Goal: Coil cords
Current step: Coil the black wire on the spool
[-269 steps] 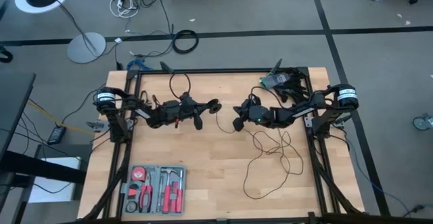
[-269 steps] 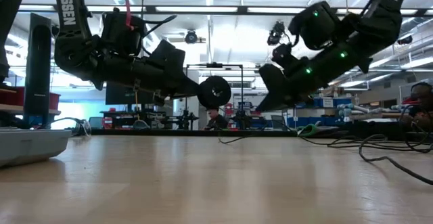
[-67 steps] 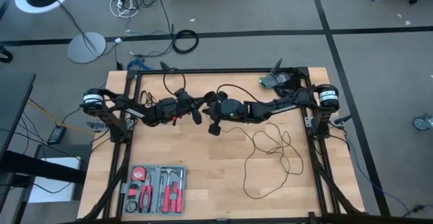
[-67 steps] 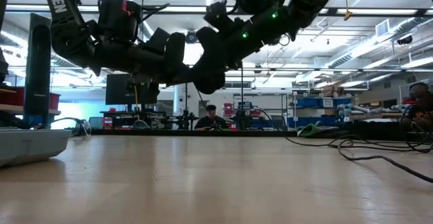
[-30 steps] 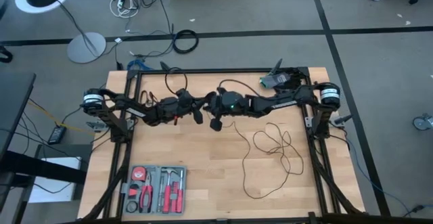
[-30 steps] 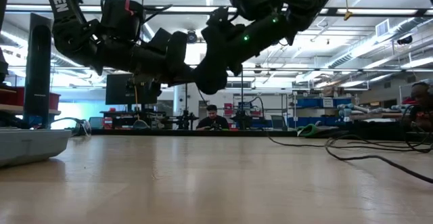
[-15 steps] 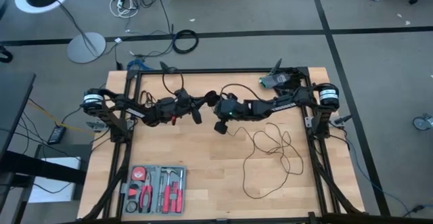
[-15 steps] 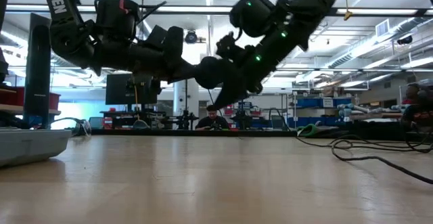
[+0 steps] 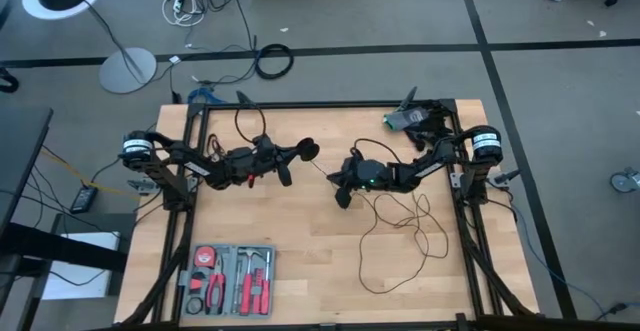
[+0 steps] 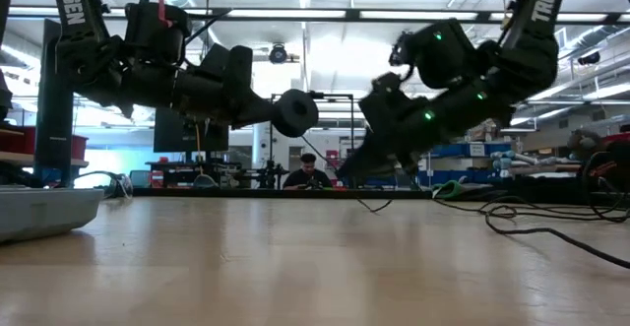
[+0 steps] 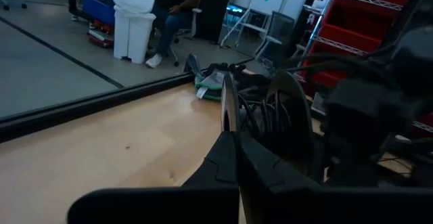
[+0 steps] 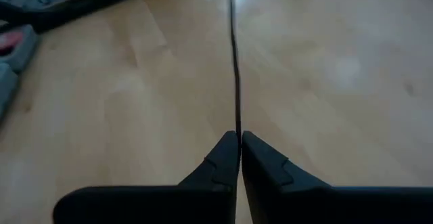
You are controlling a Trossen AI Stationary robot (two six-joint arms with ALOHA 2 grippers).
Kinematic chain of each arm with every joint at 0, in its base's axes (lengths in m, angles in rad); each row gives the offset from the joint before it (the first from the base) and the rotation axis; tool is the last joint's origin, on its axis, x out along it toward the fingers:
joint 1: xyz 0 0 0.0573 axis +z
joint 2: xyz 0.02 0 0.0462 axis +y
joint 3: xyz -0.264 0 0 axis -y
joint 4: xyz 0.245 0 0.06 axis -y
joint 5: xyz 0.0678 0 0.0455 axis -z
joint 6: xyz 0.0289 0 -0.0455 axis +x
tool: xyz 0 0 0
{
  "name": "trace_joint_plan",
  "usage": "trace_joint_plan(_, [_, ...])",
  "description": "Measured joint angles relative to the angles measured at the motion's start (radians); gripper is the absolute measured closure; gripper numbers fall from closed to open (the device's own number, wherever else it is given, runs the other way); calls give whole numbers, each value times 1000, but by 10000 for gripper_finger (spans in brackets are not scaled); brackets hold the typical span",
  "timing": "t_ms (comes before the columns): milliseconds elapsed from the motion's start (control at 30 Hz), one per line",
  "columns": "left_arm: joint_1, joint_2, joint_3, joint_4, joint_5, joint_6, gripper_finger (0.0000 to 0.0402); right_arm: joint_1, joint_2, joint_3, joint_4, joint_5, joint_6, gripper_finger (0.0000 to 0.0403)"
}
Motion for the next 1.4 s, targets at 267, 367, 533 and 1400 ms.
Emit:
trace_joint_plan(267, [0, 0, 0, -3, 5, 16, 401, 12, 0, -36, 55, 3, 43, 377])
trace_joint_plan(367, [0, 0, 0, -3, 6, 22, 401, 12, 0, -35, 112, 5, -2, 365])
trace_joint_plan(533, [0, 0, 0, -4, 6, 22, 401, 13, 6, -17, 130, -7, -28, 332])
trace_joint_plan(1400, [0, 0, 0, 28, 6, 30, 401, 66, 188, 121, 46, 51, -50, 391])
